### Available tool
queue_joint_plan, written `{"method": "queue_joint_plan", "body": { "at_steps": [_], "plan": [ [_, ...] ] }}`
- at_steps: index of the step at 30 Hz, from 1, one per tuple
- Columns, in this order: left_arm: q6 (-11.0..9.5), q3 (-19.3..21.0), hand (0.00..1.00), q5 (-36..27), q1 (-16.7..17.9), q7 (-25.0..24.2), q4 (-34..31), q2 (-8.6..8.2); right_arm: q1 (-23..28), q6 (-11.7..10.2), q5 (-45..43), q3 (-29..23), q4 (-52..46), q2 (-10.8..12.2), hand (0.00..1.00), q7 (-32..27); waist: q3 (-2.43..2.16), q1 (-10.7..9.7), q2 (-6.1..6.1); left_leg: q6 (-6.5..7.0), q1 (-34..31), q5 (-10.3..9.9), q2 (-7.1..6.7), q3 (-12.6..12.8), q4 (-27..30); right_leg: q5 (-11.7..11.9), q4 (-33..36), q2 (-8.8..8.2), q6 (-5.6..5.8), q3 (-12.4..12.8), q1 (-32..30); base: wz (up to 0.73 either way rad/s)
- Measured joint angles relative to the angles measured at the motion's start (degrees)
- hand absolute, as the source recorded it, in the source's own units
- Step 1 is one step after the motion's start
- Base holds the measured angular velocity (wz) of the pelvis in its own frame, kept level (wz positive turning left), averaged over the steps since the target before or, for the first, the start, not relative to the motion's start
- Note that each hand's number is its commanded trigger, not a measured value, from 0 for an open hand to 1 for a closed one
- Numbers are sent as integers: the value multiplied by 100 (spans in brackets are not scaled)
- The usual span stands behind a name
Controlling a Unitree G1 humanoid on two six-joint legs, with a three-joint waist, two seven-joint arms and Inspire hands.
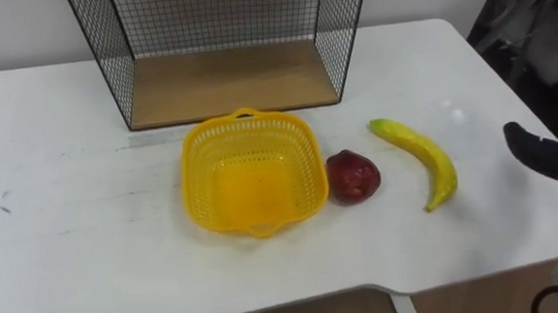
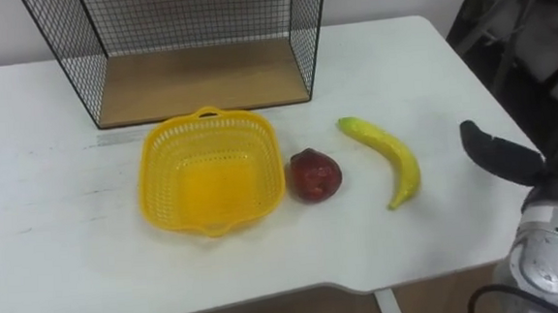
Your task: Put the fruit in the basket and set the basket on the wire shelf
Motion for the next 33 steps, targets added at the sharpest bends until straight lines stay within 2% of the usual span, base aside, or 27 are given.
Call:
{"method": "queue_joint_plan", "body": {
  "at_steps": [7, 10, 16, 24, 33],
  "plan": [
    [30, -75, 0, 1, 65, -69, -16, 32, -1, 11, -669, 129, -2, -4, 0, 693, 1, 75, -100, 0, -20, -1, -1, -26, 18, 2, -3, -3, -2, -19, 3, 1],
    [52, -213, 0, 1, -13, -94, -57, 45, -1, 11, -911, 374, -2, -14, 0, 943, 2, 88, -85, 0, -20, -1, -1, -31, 36, 3, -4, -4, -3, -16, 12, 0],
    [51, -232, 0, -3, -102, -159, -32, 66, -1, 11, -1175, 638, -1, -14, 0, 1285, 2, 133, -13, -1, 67, -1, 2, -37, 46, 4, -8, 0, -6, 14, 99, 0],
    [-11, -232, 0, -4, -162, -312, -31, 110, -1, 11, -1324, 768, -12, -14, 0, 1821, -6, 163, -23, -1, 47, -1, 1, -34, 63, 17, 1, 0, -22, 38, 99, 0],
    [-45, -234, 0, -4, -281, -389, 0, 149, -3, 10, -1595, 904, -26, -25, 0, 1957, -22, 278, -8, -1, 27, -1, 2, -52, 92, 20, 0, -4, -26, -37, 94, 2]
  ]
}}
